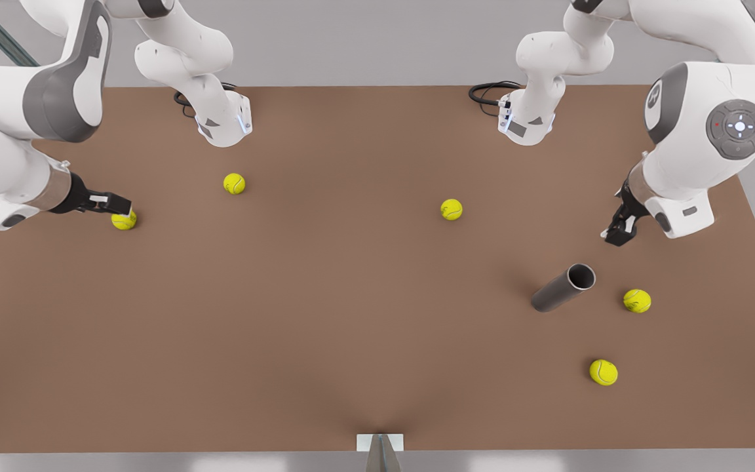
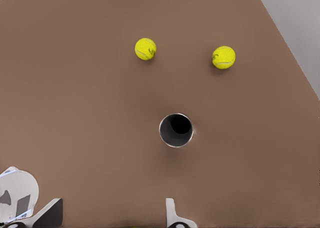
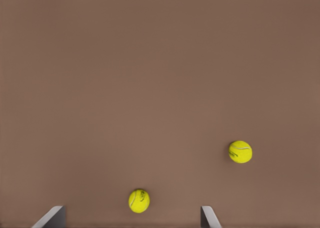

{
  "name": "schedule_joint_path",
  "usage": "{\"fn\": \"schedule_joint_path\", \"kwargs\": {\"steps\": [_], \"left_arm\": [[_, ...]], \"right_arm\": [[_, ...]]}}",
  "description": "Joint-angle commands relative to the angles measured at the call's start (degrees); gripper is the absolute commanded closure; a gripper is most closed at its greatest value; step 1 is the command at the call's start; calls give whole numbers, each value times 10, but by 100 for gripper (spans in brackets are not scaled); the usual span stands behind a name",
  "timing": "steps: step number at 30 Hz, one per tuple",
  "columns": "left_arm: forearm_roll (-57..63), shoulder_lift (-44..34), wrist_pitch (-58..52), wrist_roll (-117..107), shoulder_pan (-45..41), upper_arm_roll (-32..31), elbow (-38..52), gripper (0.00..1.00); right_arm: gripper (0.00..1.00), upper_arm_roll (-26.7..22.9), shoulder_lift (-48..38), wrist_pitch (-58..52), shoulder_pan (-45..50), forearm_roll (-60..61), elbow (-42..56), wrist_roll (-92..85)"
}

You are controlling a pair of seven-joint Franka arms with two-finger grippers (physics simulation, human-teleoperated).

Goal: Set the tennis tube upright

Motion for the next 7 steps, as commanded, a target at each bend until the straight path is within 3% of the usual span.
{"fn": "schedule_joint_path", "kwargs": {"steps": [1,7], "left_arm": [[-21,1,32,623,0,0,-1,0],[-19,20,32,616,0,-2,5,0]], "right_arm": [[0,0,-1,0,1,1,0,2],[0,0,2,1,2,0,0,4]]}}
